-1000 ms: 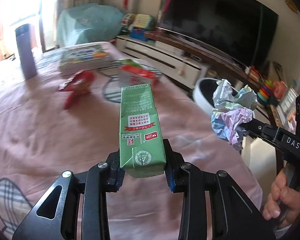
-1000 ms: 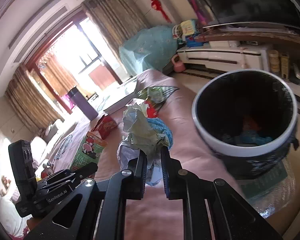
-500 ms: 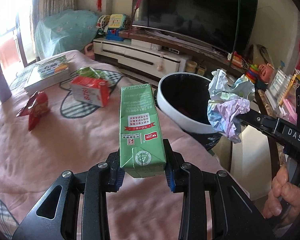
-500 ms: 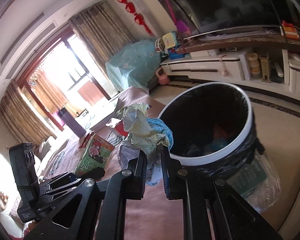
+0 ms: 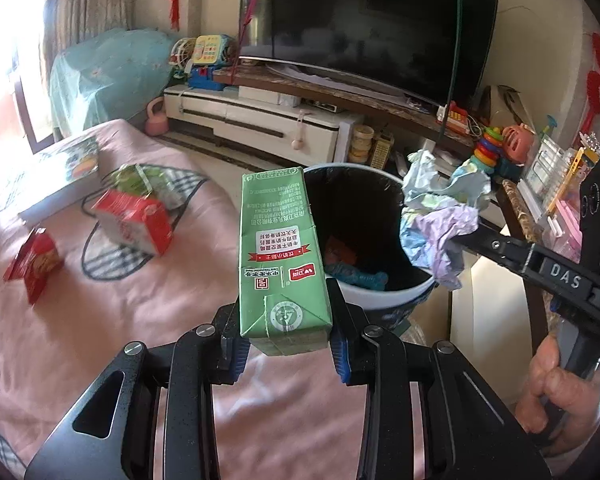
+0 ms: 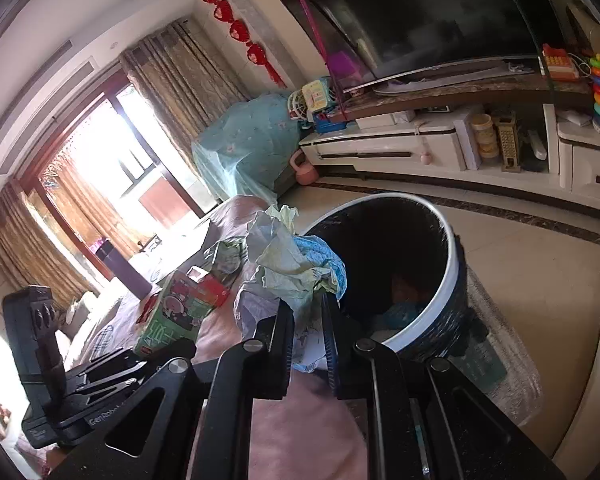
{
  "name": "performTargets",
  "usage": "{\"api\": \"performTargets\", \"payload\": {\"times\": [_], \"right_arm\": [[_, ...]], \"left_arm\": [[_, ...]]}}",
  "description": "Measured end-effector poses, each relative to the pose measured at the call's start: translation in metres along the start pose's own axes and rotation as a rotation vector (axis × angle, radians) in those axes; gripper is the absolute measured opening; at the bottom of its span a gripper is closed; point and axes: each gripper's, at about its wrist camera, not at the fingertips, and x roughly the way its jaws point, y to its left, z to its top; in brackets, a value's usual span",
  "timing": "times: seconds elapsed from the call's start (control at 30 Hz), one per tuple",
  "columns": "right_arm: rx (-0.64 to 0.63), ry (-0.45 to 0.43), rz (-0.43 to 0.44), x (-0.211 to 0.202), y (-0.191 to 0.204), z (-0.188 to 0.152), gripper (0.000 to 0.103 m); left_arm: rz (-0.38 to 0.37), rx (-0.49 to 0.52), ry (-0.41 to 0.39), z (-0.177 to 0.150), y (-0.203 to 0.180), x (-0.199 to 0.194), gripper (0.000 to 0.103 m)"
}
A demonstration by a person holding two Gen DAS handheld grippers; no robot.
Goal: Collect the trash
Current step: 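Carry the carton and tissue over the trash bin and open both tools to drop them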
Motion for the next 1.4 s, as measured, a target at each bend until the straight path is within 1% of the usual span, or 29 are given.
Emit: {"api": "performTargets", "payload": {"times": [0.27, 0.5, 0.73, 1.17, 1.27, 1.3, 1.37, 1.4], "right_arm": [[0.012, 0.004, -0.027, 0.009, -0.014, 0.014, 0.014], [0.018, 0.024, -0.045, 0.018, -0.026, 0.024, 0.014], [0.012, 0.045, -0.063, 0.026, -0.031, 0.030, 0.014], [0.017, 0.091, -0.081, 0.046, -0.037, 0.036, 0.015], [0.013, 0.095, -0.085, 0.048, -0.036, 0.038, 0.016], [0.012, 0.096, -0.087, 0.048, -0.037, 0.039, 0.018], [0.006, 0.102, -0.089, 0.050, -0.036, 0.039, 0.019], [0.006, 0.104, -0.088, 0.050, -0.035, 0.040, 0.021]], "left_arm": [[-0.023, 0.030, 0.019, 0.022, -0.020, 0.022, 0.031], [-0.029, 0.041, 0.044, 0.031, -0.031, 0.043, 0.031], [-0.038, 0.039, 0.078, 0.039, -0.033, 0.062, 0.031], [-0.046, 0.038, 0.123, 0.041, -0.031, 0.081, 0.032], [-0.046, 0.038, 0.131, 0.044, -0.032, 0.086, 0.032], [-0.046, 0.040, 0.136, 0.045, -0.032, 0.088, 0.032], [-0.051, 0.039, 0.146, 0.047, -0.033, 0.090, 0.034], [-0.053, 0.038, 0.151, 0.047, -0.033, 0.091, 0.038]]}}
